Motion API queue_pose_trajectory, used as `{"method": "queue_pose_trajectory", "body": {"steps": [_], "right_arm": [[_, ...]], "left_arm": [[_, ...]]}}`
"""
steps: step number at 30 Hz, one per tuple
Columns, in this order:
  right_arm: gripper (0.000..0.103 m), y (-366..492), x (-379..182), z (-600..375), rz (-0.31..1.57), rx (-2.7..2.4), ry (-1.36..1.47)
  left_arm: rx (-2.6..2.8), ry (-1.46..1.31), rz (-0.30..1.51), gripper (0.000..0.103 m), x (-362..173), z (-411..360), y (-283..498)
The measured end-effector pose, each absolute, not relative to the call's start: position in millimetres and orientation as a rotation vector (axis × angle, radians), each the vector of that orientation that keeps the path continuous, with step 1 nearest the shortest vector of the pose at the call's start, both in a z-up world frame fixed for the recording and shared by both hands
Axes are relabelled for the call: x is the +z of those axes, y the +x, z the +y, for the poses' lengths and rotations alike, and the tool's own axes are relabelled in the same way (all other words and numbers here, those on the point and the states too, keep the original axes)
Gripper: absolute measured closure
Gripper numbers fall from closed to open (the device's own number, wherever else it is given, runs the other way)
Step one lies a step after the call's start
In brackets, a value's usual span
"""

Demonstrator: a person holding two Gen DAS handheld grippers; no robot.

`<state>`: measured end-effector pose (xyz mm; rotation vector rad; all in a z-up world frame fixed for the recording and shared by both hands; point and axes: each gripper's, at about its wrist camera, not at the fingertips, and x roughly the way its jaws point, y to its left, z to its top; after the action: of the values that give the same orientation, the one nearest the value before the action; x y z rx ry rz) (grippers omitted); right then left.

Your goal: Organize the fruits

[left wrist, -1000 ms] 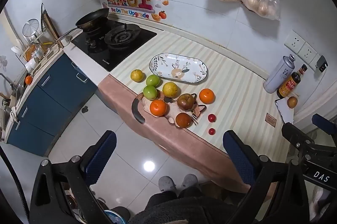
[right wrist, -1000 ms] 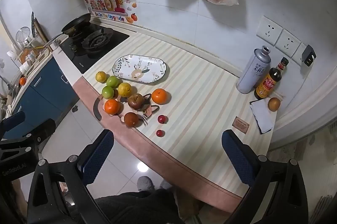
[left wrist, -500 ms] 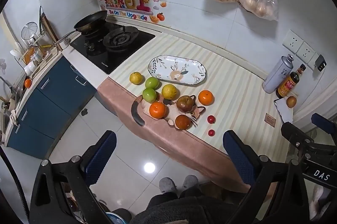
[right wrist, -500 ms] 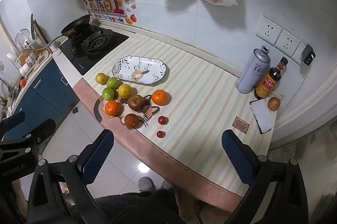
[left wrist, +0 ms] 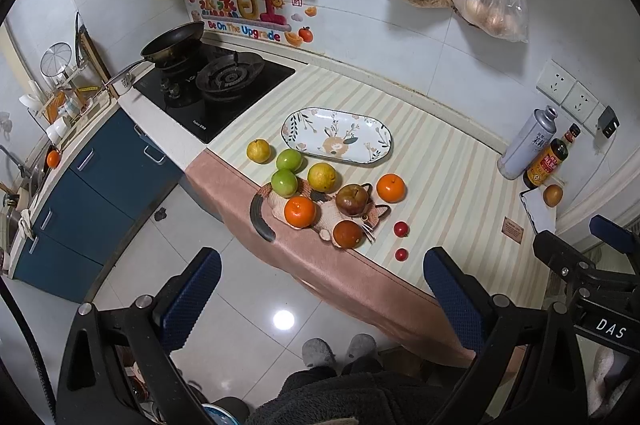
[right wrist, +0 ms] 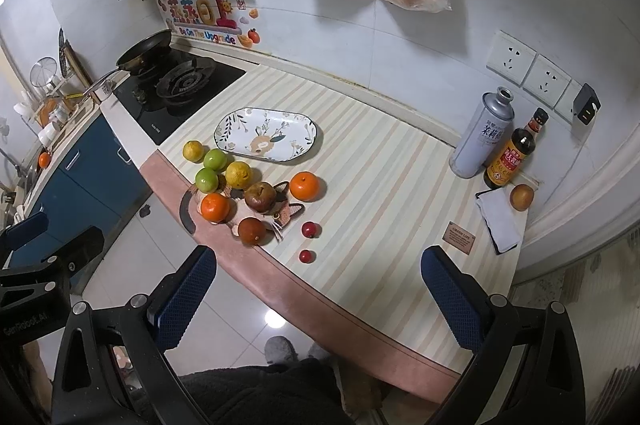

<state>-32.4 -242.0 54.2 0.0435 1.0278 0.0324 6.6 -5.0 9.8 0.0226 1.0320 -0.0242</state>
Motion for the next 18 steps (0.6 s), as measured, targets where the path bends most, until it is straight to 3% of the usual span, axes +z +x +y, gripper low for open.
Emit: {"method": "queue_pose_trajectory", "body": {"steps": [18], "right_arm": [[0.000,-34.9,56.6,-247.9,1.020,0.038,0.060]], "left_arm": [[-0.032,0.026,1.018,0.000,15.7,-8.2,4.1]]}}
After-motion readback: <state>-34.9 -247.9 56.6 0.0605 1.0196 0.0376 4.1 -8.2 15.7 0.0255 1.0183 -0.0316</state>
